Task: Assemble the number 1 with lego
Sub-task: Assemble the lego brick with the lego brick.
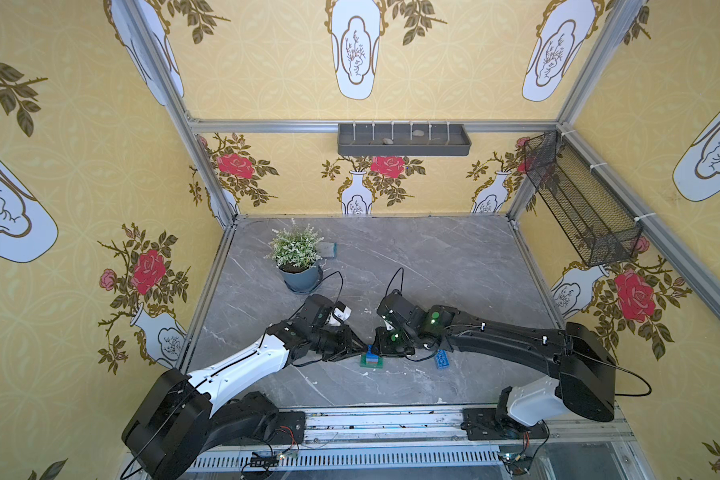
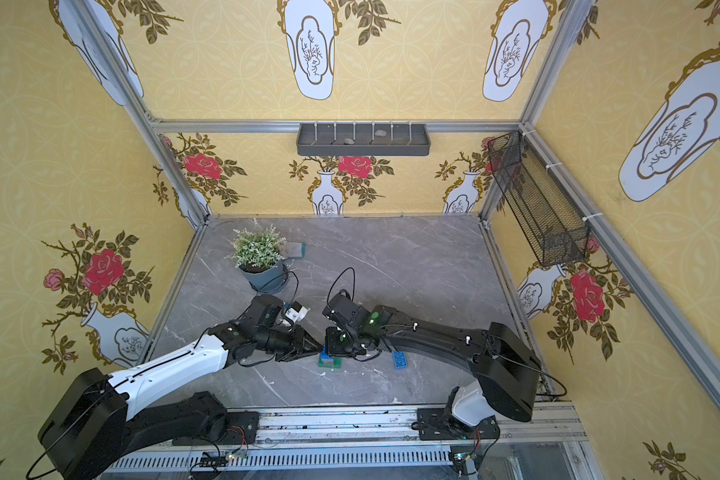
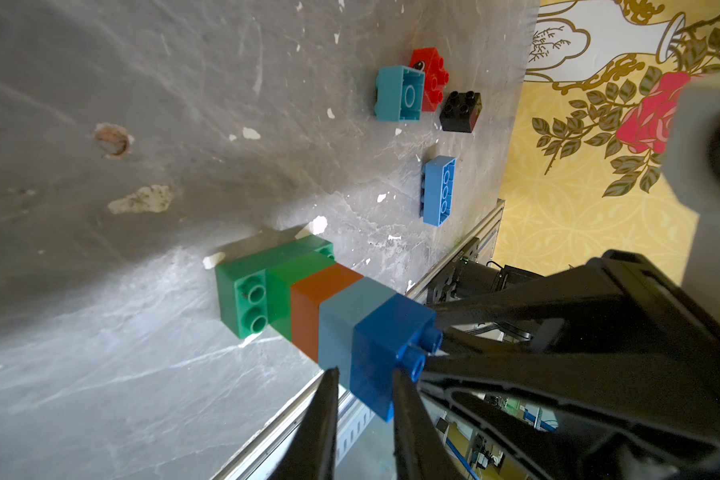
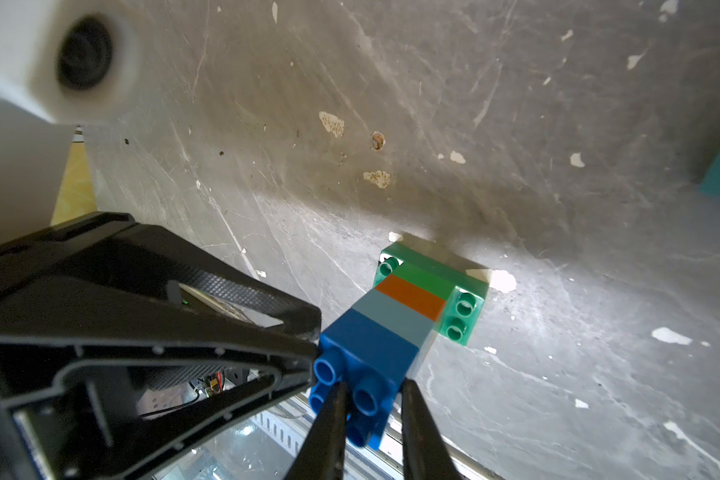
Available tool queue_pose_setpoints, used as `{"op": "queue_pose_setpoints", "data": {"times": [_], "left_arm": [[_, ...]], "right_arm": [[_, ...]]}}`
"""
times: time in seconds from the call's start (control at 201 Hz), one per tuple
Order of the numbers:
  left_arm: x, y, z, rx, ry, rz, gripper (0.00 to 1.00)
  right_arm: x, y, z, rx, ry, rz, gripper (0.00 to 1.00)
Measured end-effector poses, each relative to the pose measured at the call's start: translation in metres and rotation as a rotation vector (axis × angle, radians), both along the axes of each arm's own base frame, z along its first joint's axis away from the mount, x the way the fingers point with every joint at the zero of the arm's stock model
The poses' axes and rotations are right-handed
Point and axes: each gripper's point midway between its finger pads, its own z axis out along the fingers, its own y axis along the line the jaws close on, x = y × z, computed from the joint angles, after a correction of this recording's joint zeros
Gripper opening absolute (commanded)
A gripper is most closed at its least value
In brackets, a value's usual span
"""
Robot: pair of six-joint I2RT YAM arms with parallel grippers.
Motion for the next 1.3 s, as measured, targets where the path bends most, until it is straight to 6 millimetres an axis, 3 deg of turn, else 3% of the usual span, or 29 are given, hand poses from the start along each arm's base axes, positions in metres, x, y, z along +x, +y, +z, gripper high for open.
{"op": "queue_pose_setpoints", "data": {"times": [1.085, 1.3], "left_arm": [[-0.004, -0.001, -0.004, 0.03, 0.024, -0.013, 0.26], [-0.003, 0.0, -0.003, 0.048, 0.013, -0.008, 0.29]], "right_arm": [[-0.003, -0.003, -0.011, -0.05, 0.026, -0.012, 0.16], [-0.003, -0.002, -0.01, -0.05, 0.021, -0.01, 0.25]]}}
